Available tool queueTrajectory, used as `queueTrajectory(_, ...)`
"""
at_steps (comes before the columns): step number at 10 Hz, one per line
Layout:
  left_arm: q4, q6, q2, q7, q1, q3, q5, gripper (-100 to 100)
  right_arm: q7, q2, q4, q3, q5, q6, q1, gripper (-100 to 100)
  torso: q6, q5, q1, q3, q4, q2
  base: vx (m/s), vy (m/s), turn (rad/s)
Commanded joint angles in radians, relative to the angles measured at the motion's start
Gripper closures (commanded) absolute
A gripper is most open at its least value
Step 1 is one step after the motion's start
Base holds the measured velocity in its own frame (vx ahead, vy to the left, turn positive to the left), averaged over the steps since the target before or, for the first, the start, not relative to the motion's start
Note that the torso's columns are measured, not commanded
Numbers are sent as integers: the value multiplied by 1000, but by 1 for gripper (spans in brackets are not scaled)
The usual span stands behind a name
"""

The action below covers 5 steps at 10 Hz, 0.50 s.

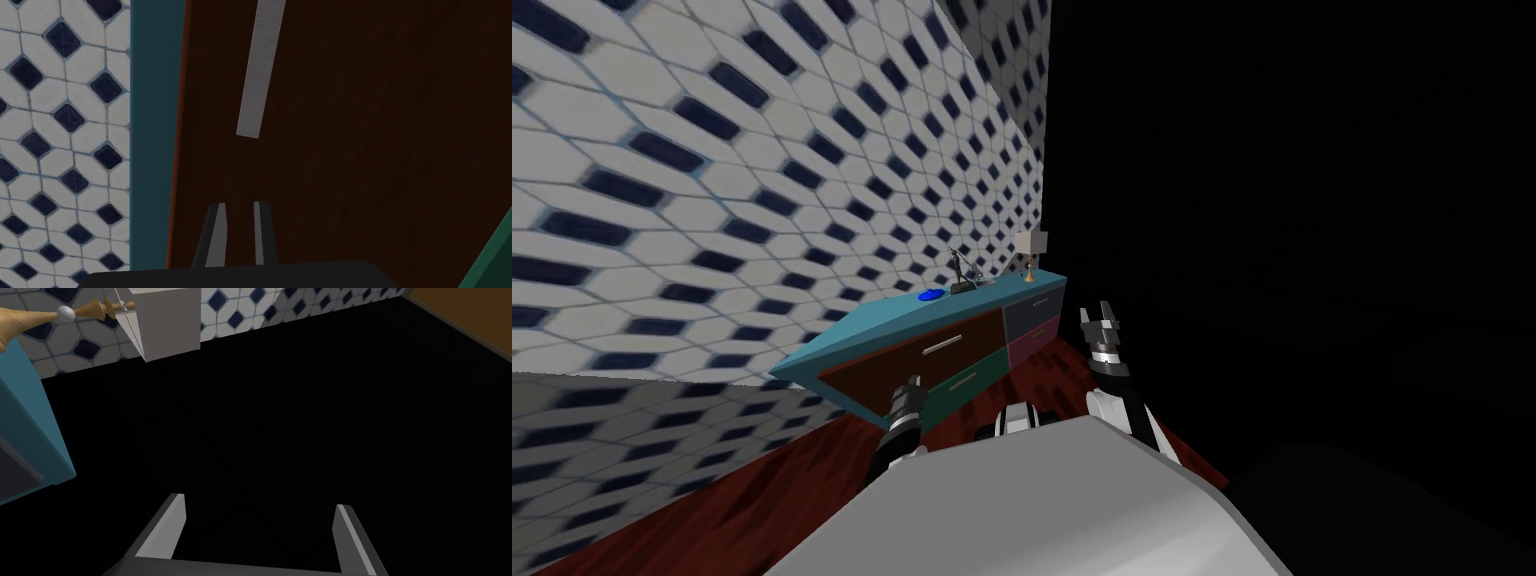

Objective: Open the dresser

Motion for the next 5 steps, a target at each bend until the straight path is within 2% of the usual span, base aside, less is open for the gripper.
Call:
queueTrajectory(1, 1, 4, 78, -1, -1, 0, 0, -100, 0, 0, 0, 0, 0, 0, 0, 0, 0, 0, -1, 1, 0, 1, 23, 7, 2)
queueTrajectory(5, 5, 17, 164, -2, -5, 1, 0, -100, 0, 0, 0, 0, 0, 0, 0, 0, 0, -1, -4, 6, 3, 9, 25, 11, 0)
